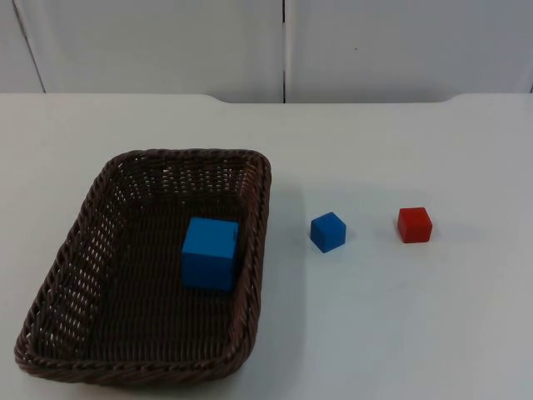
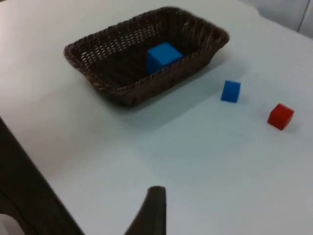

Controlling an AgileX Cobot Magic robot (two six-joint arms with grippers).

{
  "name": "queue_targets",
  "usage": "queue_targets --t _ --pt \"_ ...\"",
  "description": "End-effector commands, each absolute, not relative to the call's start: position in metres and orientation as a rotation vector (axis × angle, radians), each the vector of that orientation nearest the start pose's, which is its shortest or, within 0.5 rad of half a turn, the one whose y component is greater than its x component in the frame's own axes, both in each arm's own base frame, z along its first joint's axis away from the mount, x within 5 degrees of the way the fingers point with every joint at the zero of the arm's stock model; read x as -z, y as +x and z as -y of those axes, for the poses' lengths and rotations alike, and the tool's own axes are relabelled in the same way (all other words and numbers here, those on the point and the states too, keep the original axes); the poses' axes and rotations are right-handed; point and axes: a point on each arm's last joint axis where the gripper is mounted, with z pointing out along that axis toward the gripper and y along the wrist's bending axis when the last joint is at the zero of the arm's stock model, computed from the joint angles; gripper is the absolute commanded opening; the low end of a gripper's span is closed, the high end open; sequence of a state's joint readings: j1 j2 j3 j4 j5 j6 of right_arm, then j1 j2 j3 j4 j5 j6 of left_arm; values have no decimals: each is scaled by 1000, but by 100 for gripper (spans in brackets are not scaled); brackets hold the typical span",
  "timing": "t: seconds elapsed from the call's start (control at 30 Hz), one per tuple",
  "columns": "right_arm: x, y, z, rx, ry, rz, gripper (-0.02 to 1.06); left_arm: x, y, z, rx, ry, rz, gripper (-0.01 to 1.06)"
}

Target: Pick up the basket with the left hand and place the largest block into the basket with the right hand.

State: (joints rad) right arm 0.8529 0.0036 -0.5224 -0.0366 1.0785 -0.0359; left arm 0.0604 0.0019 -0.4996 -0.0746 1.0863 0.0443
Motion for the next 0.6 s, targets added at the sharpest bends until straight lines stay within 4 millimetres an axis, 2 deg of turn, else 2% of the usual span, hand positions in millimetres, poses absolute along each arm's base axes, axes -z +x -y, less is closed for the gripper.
queue_targets --t 0.0,0.57 --pt "-280 -4 6 -474 -908 -1872 81 -275 -5 6 24 -20 -2062 105" --pt "-280 -5 5 -489 -924 -1866 81 -275 -5 6 24 -20 -2062 105"
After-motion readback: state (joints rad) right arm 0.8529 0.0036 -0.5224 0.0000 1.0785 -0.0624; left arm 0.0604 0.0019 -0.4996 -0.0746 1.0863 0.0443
